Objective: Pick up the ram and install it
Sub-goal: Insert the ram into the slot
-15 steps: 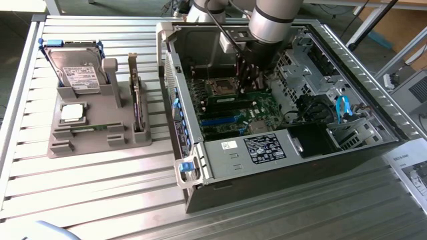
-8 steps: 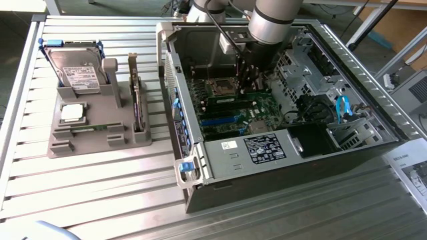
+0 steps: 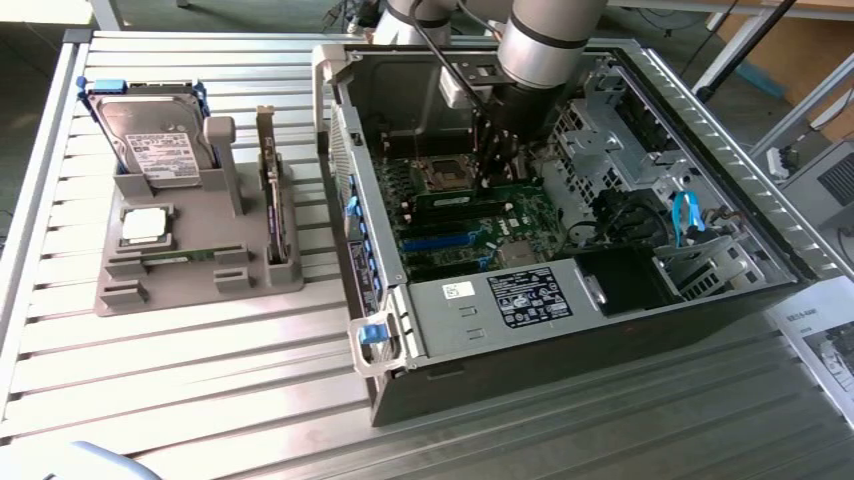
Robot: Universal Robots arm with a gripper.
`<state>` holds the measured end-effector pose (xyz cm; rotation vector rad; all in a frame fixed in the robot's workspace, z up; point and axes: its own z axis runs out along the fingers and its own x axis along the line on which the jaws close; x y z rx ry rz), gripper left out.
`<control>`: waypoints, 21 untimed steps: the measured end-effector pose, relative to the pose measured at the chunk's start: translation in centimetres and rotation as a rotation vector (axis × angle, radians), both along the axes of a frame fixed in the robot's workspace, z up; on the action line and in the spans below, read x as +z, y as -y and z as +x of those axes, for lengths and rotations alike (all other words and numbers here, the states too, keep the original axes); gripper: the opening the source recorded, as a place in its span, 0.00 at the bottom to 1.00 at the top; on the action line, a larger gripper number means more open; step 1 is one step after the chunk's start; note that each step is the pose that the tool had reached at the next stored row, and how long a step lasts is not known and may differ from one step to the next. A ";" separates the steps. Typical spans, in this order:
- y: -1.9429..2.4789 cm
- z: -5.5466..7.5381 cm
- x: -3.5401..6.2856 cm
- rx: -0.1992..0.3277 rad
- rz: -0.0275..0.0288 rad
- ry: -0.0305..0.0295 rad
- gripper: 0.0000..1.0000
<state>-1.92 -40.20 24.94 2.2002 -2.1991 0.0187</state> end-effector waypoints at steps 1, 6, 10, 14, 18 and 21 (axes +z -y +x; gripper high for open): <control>0.00 0.0 0.00 0.000 0.0000 0.0000 0.12; 0.00 0.0 -0.74 -0.009 0.0000 0.0000 0.12; 0.16 0.0 -0.97 -0.009 -0.0003 -0.0001 0.12; 0.16 0.1 -1.00 -0.009 0.0000 0.0000 0.12; 0.16 0.1 -1.13 -0.009 0.0002 0.0001 0.12; 0.16 0.1 -1.15 -0.009 -0.0002 -0.0001 0.12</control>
